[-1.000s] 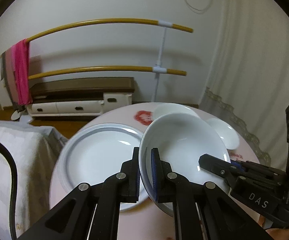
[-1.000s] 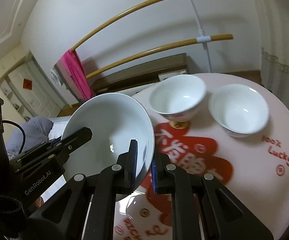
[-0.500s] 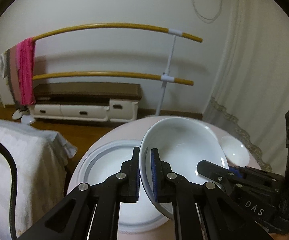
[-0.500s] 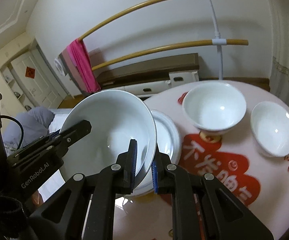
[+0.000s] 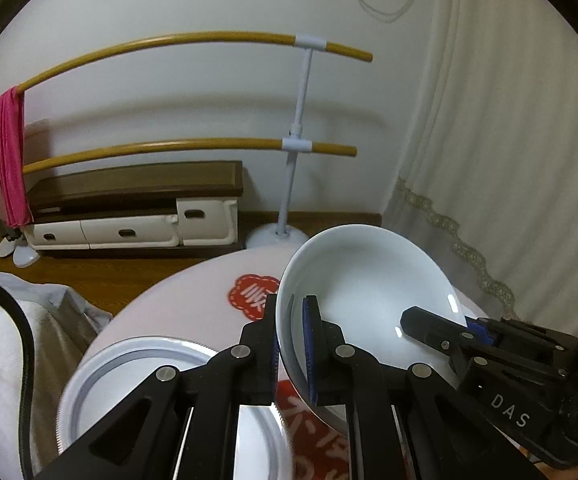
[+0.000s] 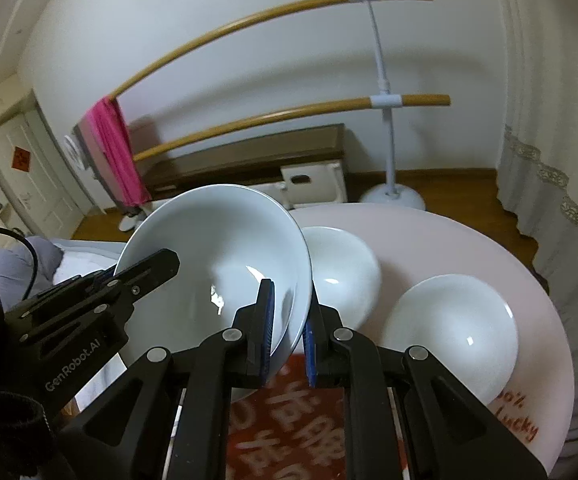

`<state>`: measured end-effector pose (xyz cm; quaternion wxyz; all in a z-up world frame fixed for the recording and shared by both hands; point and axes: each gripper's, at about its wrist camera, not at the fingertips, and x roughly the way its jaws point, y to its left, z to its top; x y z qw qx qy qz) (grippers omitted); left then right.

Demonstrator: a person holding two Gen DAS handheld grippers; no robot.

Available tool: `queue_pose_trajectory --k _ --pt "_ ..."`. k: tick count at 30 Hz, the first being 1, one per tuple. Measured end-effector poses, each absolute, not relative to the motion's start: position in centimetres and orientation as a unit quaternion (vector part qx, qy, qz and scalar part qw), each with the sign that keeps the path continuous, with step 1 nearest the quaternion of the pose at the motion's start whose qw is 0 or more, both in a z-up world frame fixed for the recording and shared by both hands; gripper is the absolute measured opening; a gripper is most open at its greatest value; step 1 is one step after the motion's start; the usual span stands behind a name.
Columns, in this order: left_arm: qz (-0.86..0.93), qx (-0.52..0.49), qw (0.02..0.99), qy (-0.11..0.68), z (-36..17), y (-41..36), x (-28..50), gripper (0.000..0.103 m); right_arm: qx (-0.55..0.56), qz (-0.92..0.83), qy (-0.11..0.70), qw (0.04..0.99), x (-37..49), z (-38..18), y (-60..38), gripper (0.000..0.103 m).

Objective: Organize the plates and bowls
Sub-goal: 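Lift the wide bowl with both grippers and carry it over another white bowl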

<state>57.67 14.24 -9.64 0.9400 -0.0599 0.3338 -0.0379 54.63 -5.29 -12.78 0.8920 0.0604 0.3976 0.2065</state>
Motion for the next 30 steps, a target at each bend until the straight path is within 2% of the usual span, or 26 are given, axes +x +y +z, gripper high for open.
queue_pose_trajectory --k 17,30 --pt "-0.027 -0.049 0.923 0.381 -12.2 10.9 66.4 0.008 0.032 0.178 0.423 0.888 59.5 -16.7 -6.9 0.013" --pt "-0.028 -0.055 0.921 0.385 -12.8 10.3 66.7 0.009 -0.003 0.154 0.413 0.898 59.3 -17.2 -5.9 0.013"
